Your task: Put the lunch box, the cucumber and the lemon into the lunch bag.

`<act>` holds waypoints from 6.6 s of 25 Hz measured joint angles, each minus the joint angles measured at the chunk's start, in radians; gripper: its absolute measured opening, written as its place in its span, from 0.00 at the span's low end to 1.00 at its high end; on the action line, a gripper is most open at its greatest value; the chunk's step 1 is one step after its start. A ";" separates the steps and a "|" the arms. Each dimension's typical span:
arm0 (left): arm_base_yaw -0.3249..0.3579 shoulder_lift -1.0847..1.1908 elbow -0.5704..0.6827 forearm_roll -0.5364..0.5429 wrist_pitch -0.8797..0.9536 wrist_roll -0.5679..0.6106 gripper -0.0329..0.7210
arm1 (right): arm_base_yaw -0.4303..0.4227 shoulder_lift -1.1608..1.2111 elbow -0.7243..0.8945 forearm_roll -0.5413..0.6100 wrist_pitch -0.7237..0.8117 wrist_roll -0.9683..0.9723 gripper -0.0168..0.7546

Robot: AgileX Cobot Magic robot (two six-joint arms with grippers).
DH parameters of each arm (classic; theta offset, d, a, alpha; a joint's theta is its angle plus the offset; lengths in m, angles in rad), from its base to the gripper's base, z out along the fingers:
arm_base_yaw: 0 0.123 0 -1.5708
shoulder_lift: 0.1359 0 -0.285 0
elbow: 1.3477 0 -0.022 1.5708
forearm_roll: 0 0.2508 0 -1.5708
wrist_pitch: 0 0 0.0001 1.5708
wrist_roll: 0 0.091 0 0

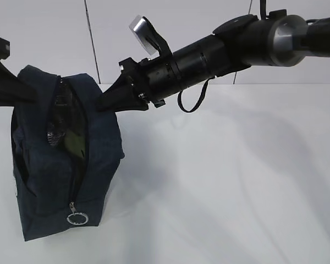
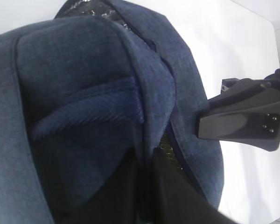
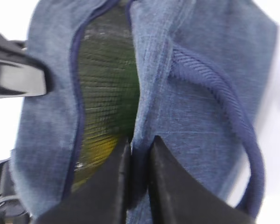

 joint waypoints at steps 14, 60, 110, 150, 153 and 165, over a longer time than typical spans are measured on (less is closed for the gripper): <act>-0.038 0.000 0.002 -0.186 0.033 0.161 0.07 | 0.000 -0.161 -0.002 -0.239 -0.009 0.118 0.05; -0.290 0.285 -0.130 -0.656 -0.081 0.530 0.07 | -0.029 -0.428 0.047 -0.892 0.044 0.778 0.05; -0.240 0.286 -0.176 -0.602 -0.134 0.579 0.83 | -0.029 -0.394 -0.025 -1.013 0.088 0.827 0.79; -0.221 -0.777 0.074 0.501 0.373 -0.322 0.72 | -0.029 -1.411 0.644 -0.961 0.119 0.876 0.78; -0.221 -0.846 0.117 0.485 0.360 -0.327 0.72 | -0.029 -1.482 0.685 -0.961 0.121 0.876 0.78; -0.221 -0.894 0.128 0.477 0.334 -0.327 0.71 | -0.029 -1.559 0.754 -0.970 0.069 0.884 0.77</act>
